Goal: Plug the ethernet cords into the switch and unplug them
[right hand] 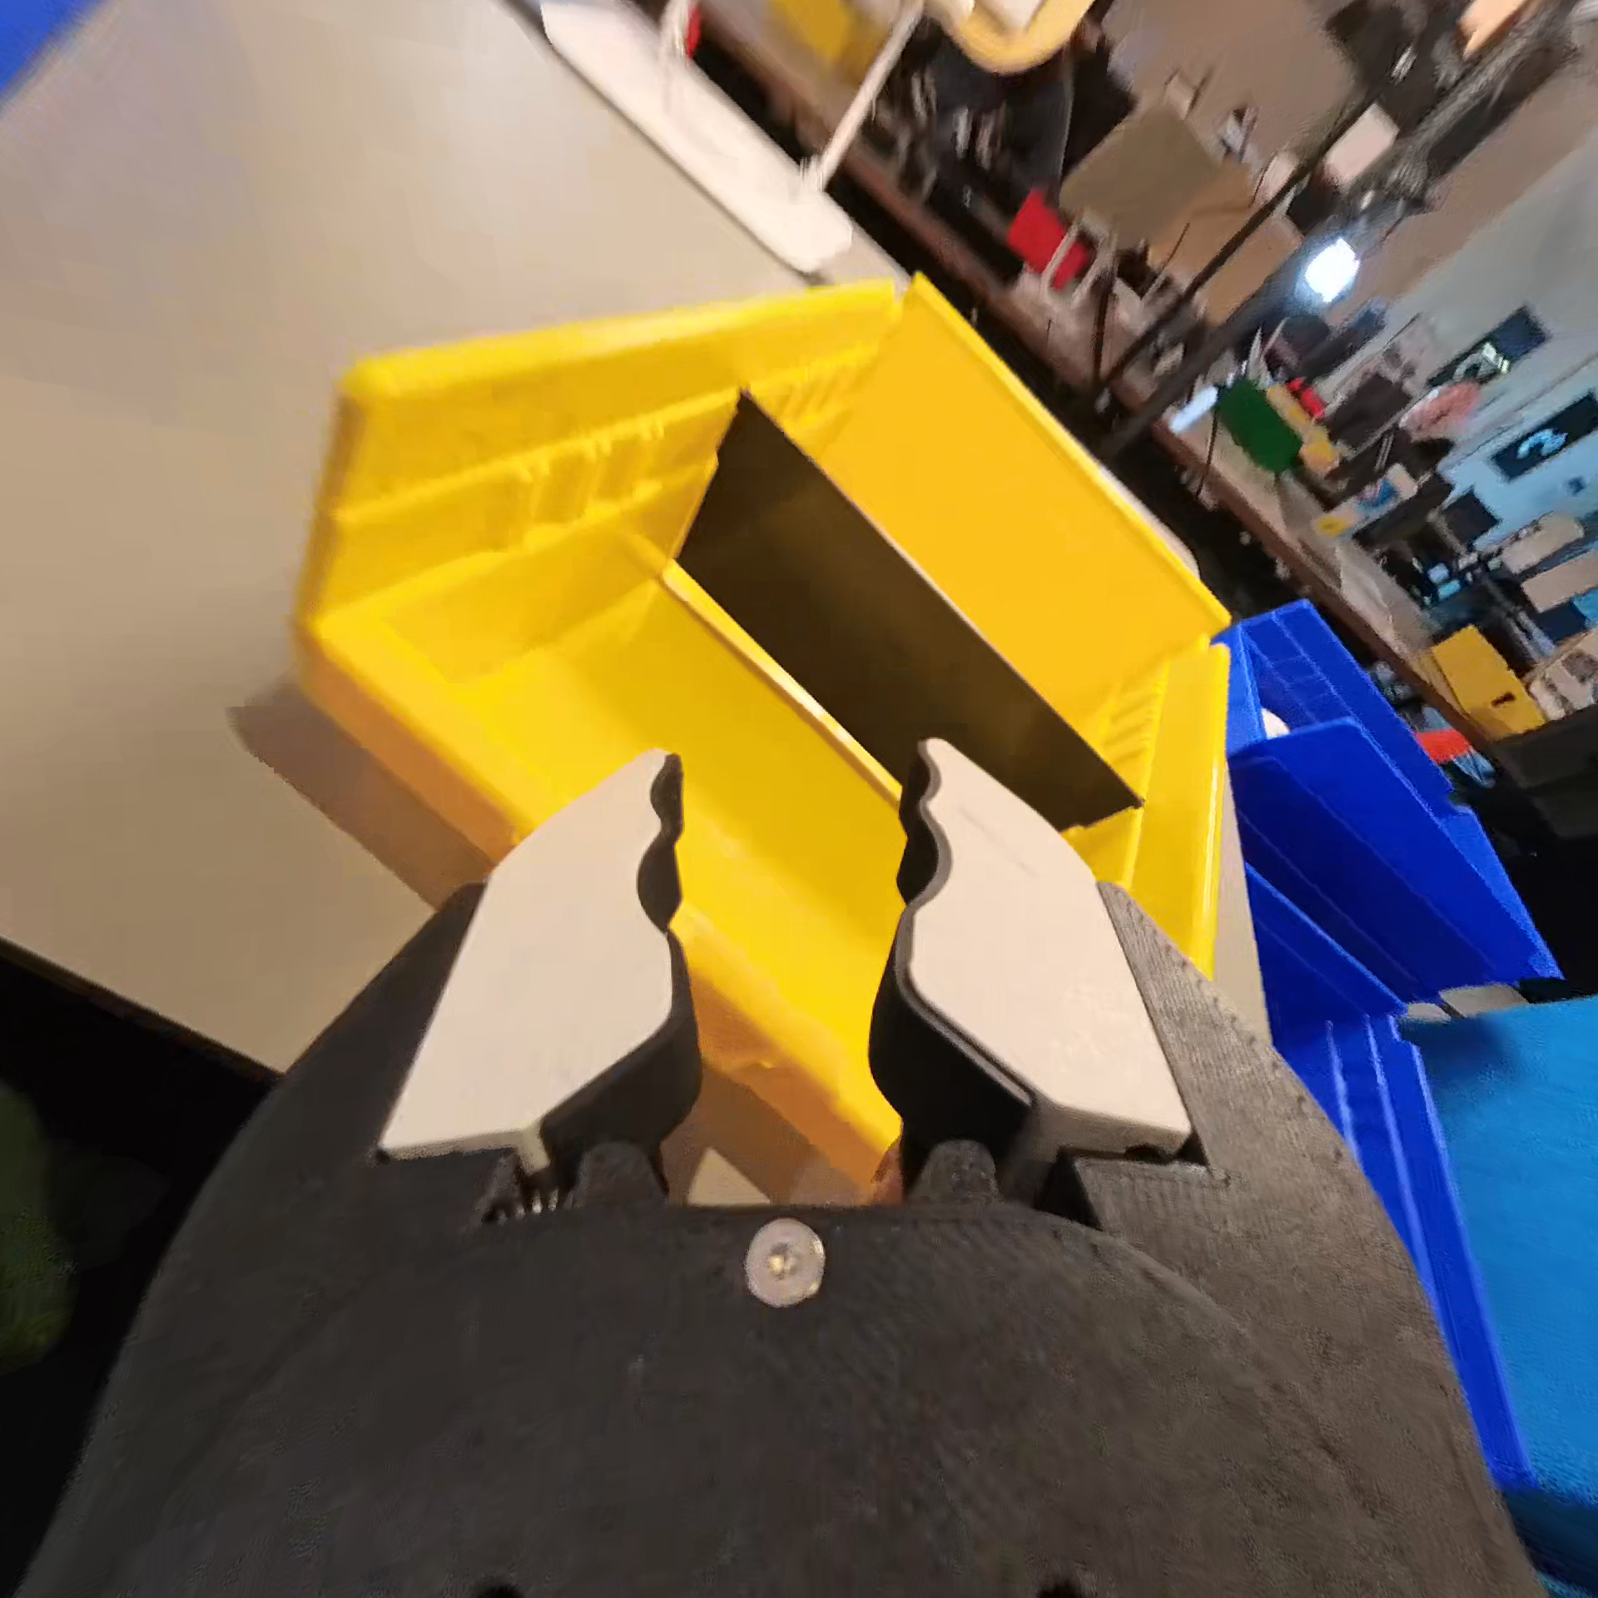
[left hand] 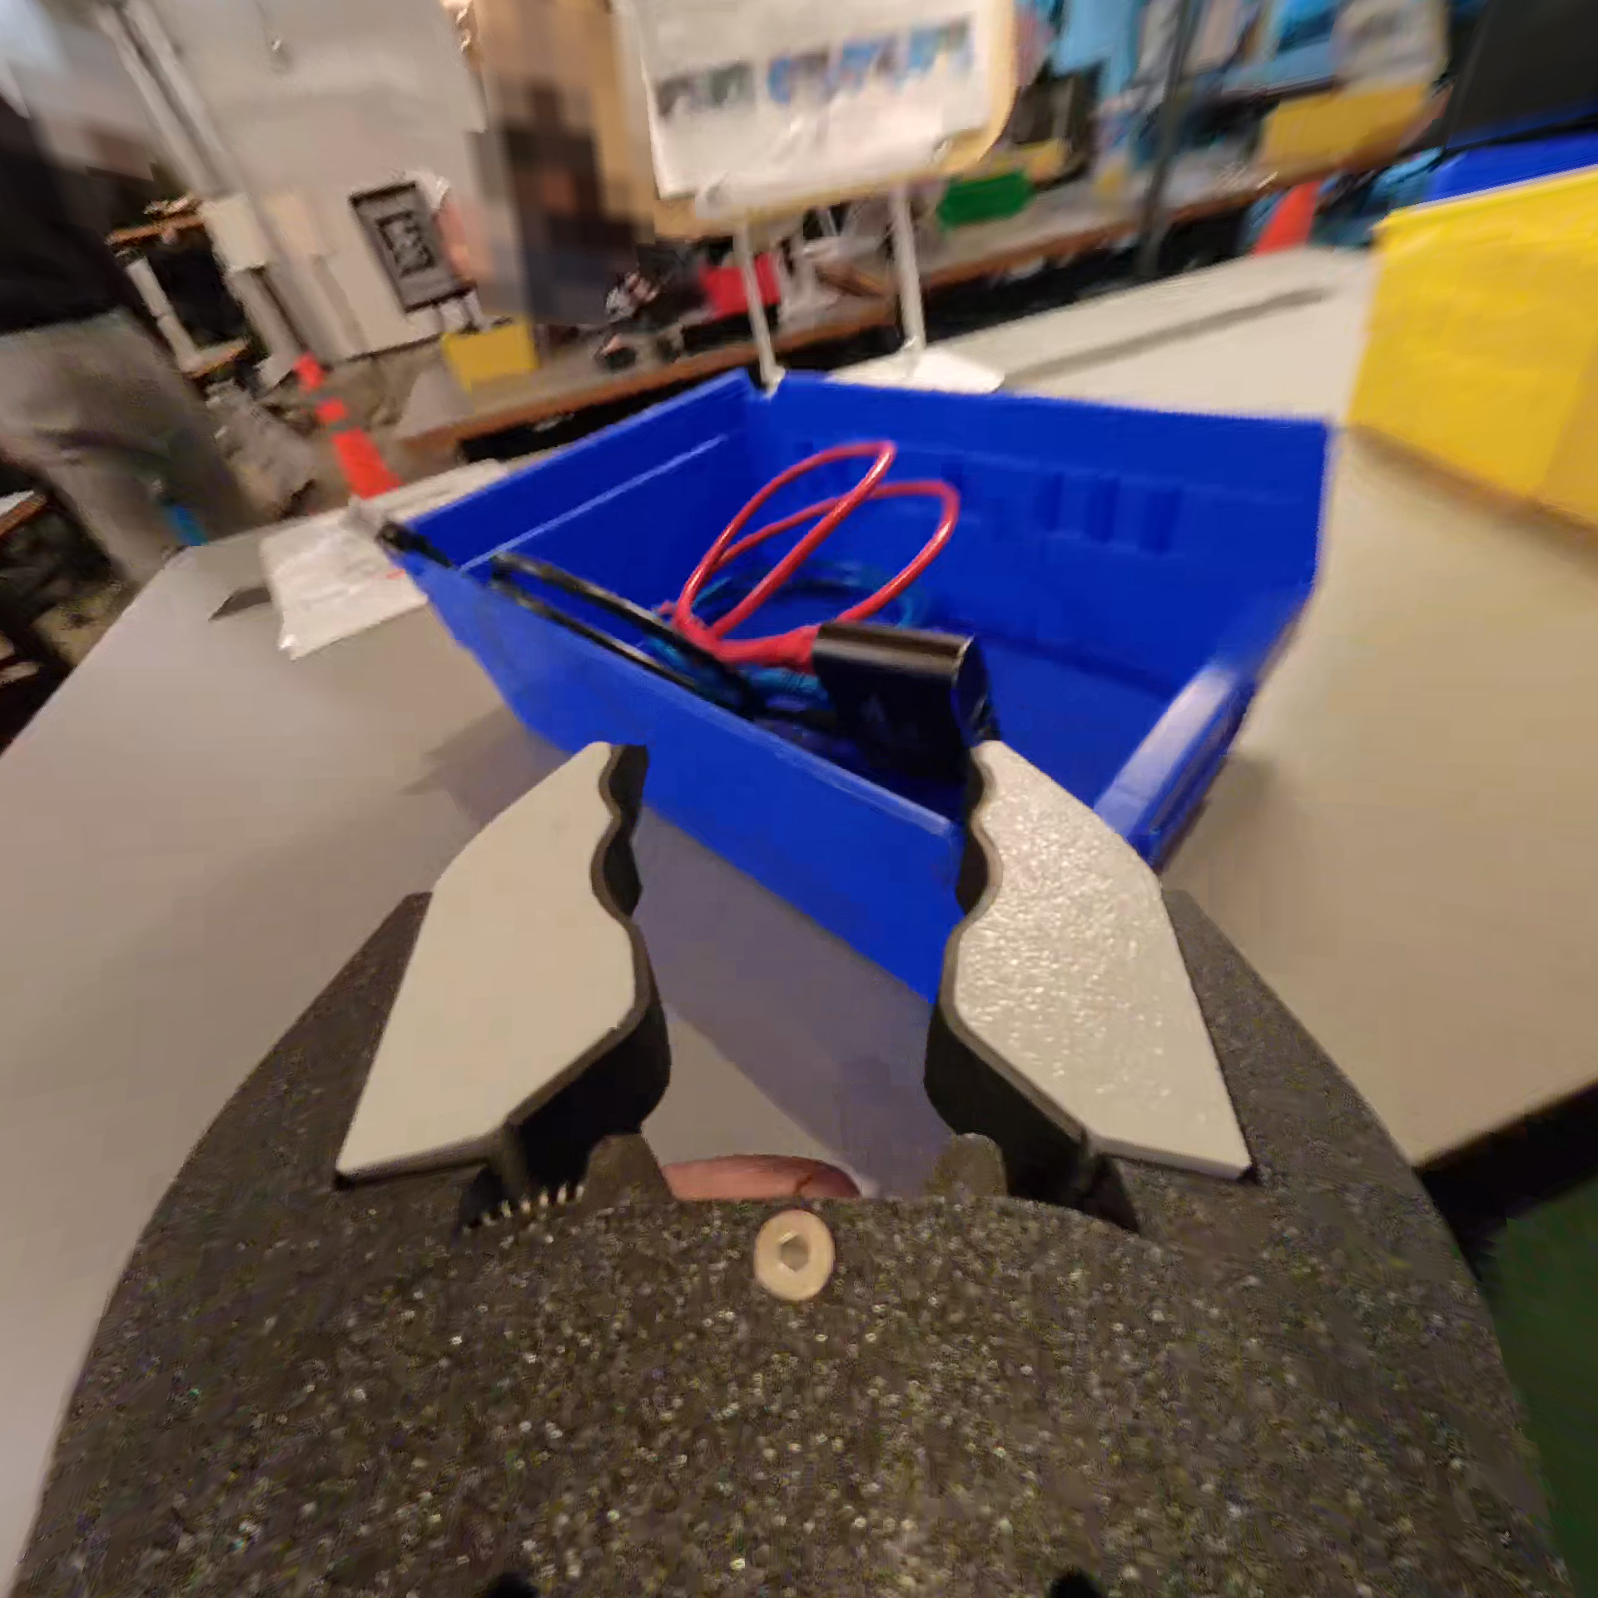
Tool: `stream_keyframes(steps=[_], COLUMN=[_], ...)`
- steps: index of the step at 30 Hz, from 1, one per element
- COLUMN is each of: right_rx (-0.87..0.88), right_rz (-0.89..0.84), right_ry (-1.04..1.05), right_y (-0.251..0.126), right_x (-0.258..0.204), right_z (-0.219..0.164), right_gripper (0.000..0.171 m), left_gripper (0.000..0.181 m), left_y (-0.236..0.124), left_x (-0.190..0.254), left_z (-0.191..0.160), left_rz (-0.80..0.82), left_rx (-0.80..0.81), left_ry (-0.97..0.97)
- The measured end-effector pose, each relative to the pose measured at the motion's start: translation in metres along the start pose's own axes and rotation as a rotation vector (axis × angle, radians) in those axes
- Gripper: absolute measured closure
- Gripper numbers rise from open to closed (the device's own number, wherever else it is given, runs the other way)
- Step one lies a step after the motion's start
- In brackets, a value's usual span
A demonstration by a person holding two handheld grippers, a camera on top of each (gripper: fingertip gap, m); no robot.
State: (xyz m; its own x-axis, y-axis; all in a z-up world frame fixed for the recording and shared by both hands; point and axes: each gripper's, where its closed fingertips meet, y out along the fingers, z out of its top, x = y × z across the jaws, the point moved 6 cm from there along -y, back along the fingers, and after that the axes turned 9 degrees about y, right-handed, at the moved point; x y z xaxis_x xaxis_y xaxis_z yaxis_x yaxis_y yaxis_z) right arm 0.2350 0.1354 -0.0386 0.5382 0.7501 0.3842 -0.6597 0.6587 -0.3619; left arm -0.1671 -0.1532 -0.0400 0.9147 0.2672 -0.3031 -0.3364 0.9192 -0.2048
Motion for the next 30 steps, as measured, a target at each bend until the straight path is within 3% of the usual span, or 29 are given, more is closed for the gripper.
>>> stream_keyframes(steps=[1, 3, 6, 8, 10, 13, 16, 18, 22, 26, 28, 30], right_rx=[0.055, 0.131, 0.181, 0.184, 0.193, 0.216, 0.216, 0.201, 0.166, 0.173, 0.194, 0.203], right_rz=[0.017, 0.059, 0.105, 0.120, 0.142, 0.191, 0.191, 0.149, 0.044, 0.001, -0.038, -0.126], right_ry=[0.021, 0.050, 0.063, 0.063, 0.069, 0.083, 0.128, 0.184, 0.244, 0.201, 0.168, 0.123], right_y=[-0.004, -0.011, -0.016, -0.016, -0.015, -0.013, -0.004, 0.006, 0.026, 0.042, 0.043, 0.041], right_x=[-0.003, -0.011, -0.018, -0.021, -0.028, -0.047, -0.063, -0.067, -0.067, -0.070, -0.070, -0.060], right_z=[0.002, 0.005, 0.009, 0.011, 0.014, 0.022, 0.028, 0.032, 0.037, 0.038, 0.034, 0.027], right_gripper=[0.122, 0.122, 0.123, 0.122, 0.122, 0.121, 0.120, 0.115, 0.112, 0.132, 0.154, 0.159], left_gripper=[0.107, 0.134, 0.149, 0.147, 0.145, 0.144, 0.135, 0.128, 0.124, 0.154, 0.158, 0.166], left_y=[0.006, 0.009, 0.003, -0.008, -0.021, -0.029, -0.008, 0.019, 0.067, 0.087, 0.088, 0.086], left_x=[0.002, 0.004, -0.020, -0.041, -0.045, -0.020, 0.034, 0.066, 0.103, 0.110, 0.107, 0.098], left_z=[-0.004, -0.006, -0.017, -0.023, -0.011, 0.024, 0.048, 0.047, 0.034, 0.029, 0.028, 0.026], left_rz=[0.011, -0.005, 0.196, 0.360, 0.425, 0.336, 0.054, -0.029, 0.013, 0.150, 0.191, 0.245], left_rx=[-0.035, -0.038, -0.119, -0.194, -0.136, 0.049, 0.166, 0.113, -0.033, -0.105, -0.100, -0.105], left_ry=[0.002, -0.017, 0.023, 0.049, 0.069, 0.047, -0.040, -0.025, 0.090, 0.227, 0.248, 0.250])
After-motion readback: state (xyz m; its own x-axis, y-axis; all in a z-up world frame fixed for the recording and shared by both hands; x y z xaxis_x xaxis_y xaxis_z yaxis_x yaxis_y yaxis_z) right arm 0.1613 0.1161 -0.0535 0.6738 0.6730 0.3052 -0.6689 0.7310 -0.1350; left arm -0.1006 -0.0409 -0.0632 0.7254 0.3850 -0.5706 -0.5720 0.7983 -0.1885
